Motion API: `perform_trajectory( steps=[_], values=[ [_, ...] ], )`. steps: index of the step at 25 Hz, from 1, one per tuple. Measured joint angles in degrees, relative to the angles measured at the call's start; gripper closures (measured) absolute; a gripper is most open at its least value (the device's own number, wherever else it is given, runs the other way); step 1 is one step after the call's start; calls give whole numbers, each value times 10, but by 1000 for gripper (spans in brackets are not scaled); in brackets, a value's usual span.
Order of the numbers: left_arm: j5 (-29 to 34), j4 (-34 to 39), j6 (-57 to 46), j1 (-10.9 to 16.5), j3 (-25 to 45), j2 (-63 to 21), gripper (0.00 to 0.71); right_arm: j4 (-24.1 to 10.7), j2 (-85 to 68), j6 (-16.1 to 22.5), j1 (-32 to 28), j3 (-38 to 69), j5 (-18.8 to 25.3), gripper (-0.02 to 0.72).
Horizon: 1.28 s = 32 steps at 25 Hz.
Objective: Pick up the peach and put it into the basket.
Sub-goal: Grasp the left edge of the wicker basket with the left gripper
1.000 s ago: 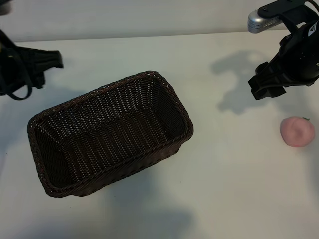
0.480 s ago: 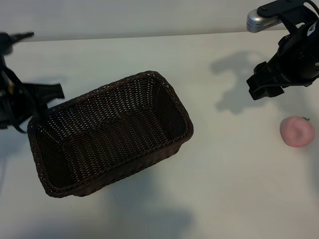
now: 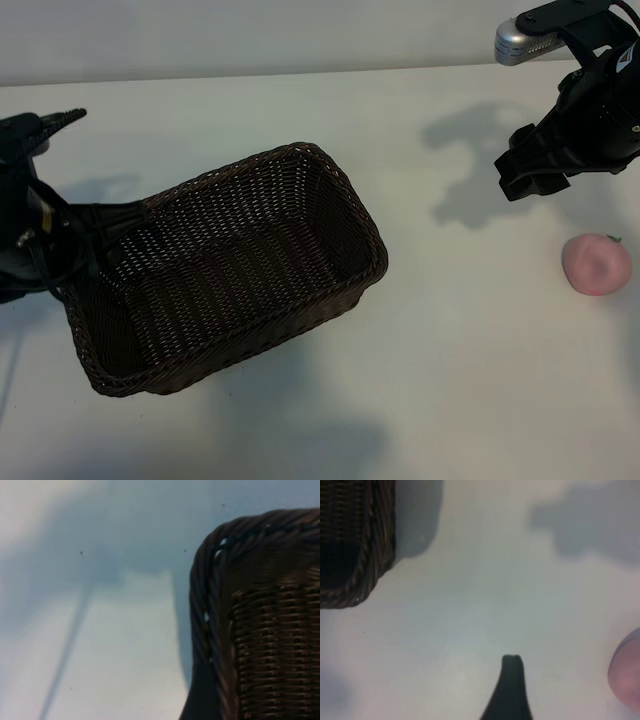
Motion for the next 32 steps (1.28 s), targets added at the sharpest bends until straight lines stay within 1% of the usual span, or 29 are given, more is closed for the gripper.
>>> perform_trajectory(
  steps=[8,11,15,17,26,32],
  values=[
    [-46,-10,-22,0,41,19,139,1,0,0,0,0,0,109],
    [-35,-7,-22,0,42,19,139,1,0,0,0,0,0,109],
    [2,6,-13,0,42,19,139,1,0,0,0,0,0,109],
    [7,13,-13,0,42,19,139,1,0,0,0,0,0,109],
    [-27,15,-27,0,42,19,139,1,0,0,0,0,-1,109],
    [-27,15,-30,0,42,36,139,1,0,0,0,0,-1,109]
  ],
)
